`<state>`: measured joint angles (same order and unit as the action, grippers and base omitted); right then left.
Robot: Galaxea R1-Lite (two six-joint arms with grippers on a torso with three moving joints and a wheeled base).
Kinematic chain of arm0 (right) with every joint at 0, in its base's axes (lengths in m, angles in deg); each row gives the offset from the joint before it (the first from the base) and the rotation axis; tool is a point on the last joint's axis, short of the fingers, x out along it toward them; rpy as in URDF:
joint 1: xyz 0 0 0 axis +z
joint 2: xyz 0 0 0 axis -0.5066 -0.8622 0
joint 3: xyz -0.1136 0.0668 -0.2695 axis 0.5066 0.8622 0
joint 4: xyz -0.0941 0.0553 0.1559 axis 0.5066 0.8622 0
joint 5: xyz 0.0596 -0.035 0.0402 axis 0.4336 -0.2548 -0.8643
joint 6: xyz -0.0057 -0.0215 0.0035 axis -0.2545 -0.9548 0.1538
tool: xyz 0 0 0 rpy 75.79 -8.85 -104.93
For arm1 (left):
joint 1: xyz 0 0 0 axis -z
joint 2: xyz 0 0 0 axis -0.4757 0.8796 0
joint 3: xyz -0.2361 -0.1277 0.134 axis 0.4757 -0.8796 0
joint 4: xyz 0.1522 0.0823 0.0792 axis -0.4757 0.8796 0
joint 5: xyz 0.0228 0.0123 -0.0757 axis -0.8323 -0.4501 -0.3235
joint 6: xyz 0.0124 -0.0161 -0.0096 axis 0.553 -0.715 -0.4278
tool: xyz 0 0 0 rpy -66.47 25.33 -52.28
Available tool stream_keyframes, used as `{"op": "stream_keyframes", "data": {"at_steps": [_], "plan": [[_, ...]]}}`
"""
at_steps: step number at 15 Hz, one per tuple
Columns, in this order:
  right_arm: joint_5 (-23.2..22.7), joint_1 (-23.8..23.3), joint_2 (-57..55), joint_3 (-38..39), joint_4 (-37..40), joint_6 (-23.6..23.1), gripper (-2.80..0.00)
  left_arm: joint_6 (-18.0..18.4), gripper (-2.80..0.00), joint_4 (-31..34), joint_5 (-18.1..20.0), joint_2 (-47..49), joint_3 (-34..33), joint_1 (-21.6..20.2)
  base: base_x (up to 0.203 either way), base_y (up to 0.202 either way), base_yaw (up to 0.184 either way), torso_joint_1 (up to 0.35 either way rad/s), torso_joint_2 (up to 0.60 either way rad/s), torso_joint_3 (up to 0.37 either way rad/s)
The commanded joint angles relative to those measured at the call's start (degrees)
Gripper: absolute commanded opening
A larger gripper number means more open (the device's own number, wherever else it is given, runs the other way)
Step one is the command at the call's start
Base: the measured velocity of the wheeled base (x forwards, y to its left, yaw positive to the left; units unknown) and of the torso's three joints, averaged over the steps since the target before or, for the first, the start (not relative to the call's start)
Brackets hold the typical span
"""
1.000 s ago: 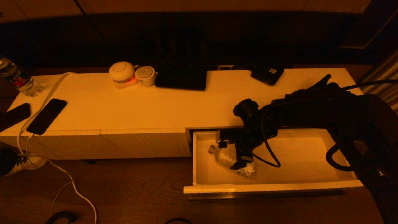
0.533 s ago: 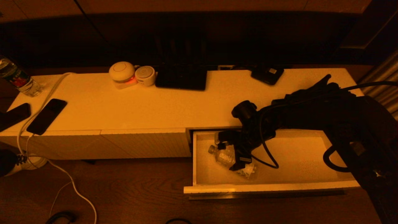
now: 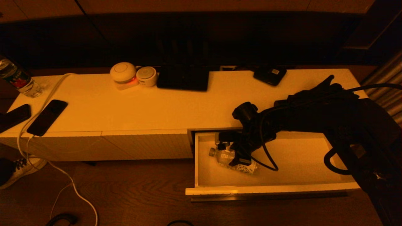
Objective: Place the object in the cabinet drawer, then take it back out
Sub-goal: Take the mineral water out of the drawer and put it on the table
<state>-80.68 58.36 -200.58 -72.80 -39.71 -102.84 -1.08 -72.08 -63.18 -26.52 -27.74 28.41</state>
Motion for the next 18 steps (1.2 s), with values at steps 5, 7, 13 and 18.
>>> {"op": "stream_keyframes", "data": {"at_steps": [5, 7, 13, 18], "plan": [[-0.13, 0.03, 0.33, 0.1, 0.26, -0.3, -2.8, 0.01, -2.8, 0.0, -0.03, 0.0, 0.0, 0.0, 0.0, 0.0, 0.0, 0.0, 0.0, 0.0], [-0.13, 0.03, 0.42, 0.1, 0.35, -0.3, -2.8, 0.01, -2.8, 0.0, -0.03, 0.0, 0.0, 0.0, 0.0, 0.0, 0.0, 0.0, 0.0, 0.0], [-0.13, 0.12, 0.55, 0.05, 0.31, -0.3, -2.8, 0.01, -2.8, 0.0, -0.03, 0.0, 0.0, 0.0, 0.0, 0.0, 0.0, 0.0, 0.0, 0.0], [-0.08, 0.3, 4.22, 0.79, 1.16, -0.39, -2.8, 0.01, -2.8, 0.0, -0.03, 0.0, 0.0, 0.0, 0.0, 0.0, 0.0, 0.0, 0.0, 0.0]]}}
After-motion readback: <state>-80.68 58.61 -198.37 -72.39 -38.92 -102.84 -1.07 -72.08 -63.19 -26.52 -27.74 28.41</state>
